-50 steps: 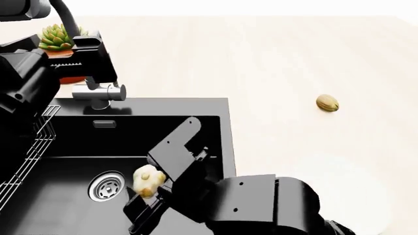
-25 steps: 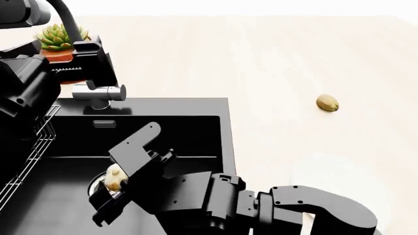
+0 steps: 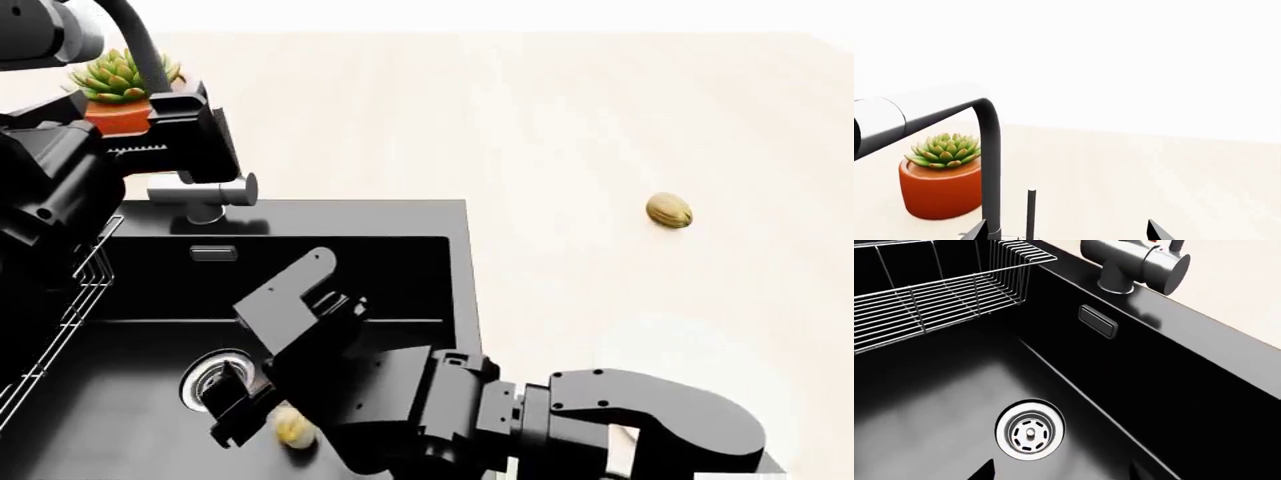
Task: Pick the ginger from the counter and place it in the sink. Then turn on the sink faucet.
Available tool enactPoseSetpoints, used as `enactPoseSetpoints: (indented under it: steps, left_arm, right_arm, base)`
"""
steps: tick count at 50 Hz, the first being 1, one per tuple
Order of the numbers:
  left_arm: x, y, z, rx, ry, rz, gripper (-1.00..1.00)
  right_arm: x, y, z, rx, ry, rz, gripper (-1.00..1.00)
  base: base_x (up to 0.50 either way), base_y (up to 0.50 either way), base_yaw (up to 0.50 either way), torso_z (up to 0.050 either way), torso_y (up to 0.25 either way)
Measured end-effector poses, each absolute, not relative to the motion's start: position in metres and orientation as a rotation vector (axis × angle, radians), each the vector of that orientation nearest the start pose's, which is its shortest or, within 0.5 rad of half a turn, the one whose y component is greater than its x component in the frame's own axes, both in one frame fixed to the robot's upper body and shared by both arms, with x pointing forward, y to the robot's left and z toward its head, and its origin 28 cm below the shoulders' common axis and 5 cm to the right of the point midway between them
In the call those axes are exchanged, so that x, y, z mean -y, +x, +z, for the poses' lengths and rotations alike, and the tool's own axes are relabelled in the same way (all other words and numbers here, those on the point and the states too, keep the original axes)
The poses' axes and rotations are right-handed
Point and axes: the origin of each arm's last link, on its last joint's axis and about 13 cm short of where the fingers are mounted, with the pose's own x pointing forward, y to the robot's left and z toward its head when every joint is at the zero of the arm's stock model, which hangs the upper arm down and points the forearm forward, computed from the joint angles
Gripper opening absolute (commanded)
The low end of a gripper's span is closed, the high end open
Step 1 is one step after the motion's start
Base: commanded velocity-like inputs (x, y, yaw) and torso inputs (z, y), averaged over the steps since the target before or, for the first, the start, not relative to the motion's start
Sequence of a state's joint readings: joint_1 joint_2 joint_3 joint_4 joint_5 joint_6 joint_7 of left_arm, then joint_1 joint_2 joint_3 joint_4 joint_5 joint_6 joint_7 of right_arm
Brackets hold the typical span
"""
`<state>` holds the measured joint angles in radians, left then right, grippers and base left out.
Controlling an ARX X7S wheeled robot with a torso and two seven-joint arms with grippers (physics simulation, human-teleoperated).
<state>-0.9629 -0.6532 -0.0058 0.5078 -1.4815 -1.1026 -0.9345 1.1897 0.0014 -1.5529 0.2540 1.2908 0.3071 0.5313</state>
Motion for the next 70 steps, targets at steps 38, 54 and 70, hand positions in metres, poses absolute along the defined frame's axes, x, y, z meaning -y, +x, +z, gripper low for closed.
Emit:
enactPoseSetpoints:
  steps: [38,54,70]
  left_arm:
    - [-0.245,0.248,0.282,0.082,-0.107,-0.052,1.00]
    - [-0.234,0.277,0.258,0.097,-0.075,-0.066,1.00]
    - [-0.236,0.292,0.243,0.078,-0.060,-0.022,1.00]
  right_arm:
    - [0.039,0.313,0.298,0.054,-0.045,0.298,1.00]
    - [0.056,0.309,0.302,0.091,-0.026,0.294,1.00]
    - [0.061,0.306,0.296,0.091,-0.001,0.305,1.00]
  base:
    - [0.00,0.00,0.00,0.000,0.000]
    - [0.00,0.00,0.00,0.000,0.000]
    - [0.00,0.00,0.00,0.000,0.000]
